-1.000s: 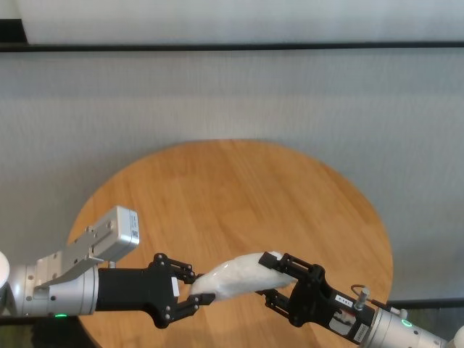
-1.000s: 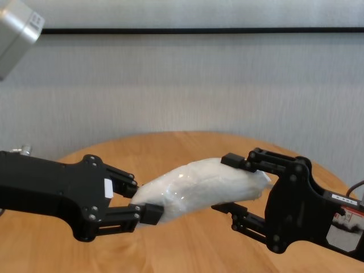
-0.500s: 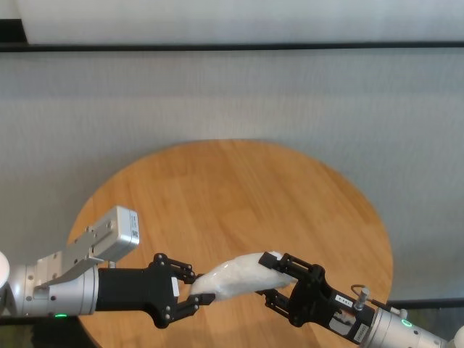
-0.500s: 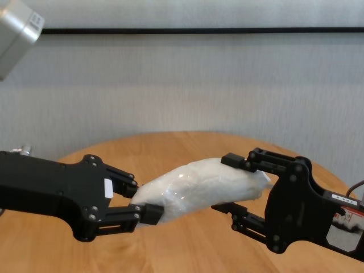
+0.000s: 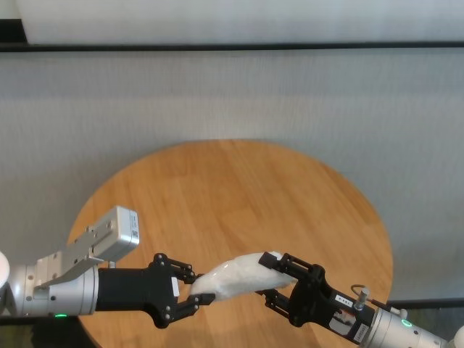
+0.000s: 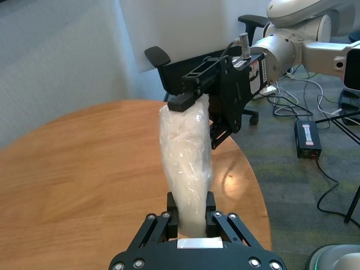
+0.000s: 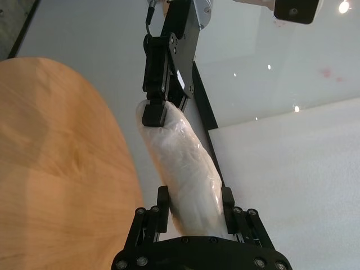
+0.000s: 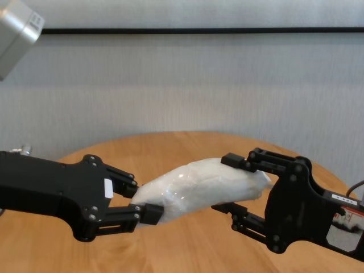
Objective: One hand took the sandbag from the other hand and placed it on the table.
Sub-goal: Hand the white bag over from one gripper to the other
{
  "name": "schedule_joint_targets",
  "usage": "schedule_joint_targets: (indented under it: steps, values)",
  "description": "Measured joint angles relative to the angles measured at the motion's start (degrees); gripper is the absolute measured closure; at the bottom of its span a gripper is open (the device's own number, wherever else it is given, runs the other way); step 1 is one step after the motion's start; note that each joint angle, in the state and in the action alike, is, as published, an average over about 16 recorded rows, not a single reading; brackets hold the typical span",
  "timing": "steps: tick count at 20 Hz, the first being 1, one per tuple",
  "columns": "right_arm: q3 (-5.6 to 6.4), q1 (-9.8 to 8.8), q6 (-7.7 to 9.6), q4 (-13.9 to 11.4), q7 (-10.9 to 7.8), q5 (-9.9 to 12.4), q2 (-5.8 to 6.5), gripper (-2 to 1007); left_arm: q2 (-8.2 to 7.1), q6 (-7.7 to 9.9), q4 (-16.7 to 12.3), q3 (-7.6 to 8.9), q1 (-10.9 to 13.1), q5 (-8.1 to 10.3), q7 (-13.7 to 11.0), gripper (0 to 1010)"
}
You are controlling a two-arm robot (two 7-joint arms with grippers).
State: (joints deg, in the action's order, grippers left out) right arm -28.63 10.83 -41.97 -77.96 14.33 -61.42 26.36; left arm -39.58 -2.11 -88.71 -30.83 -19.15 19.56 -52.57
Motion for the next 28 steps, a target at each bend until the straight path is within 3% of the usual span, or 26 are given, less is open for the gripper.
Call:
schedule_joint_targets:
  steps: [22, 28]
  values:
    - [0.0, 0.0, 0.0, 0.0, 0.0, 0.0, 0.0, 477, 0.0, 0.0, 0.0, 0.0, 0.0, 0.0, 0.0, 730]
    - [0.0, 0.0, 0.0, 0.0, 0.0, 0.0, 0.0, 477, 0.0, 0.0, 0.0, 0.0, 0.0, 0.0, 0.0, 678]
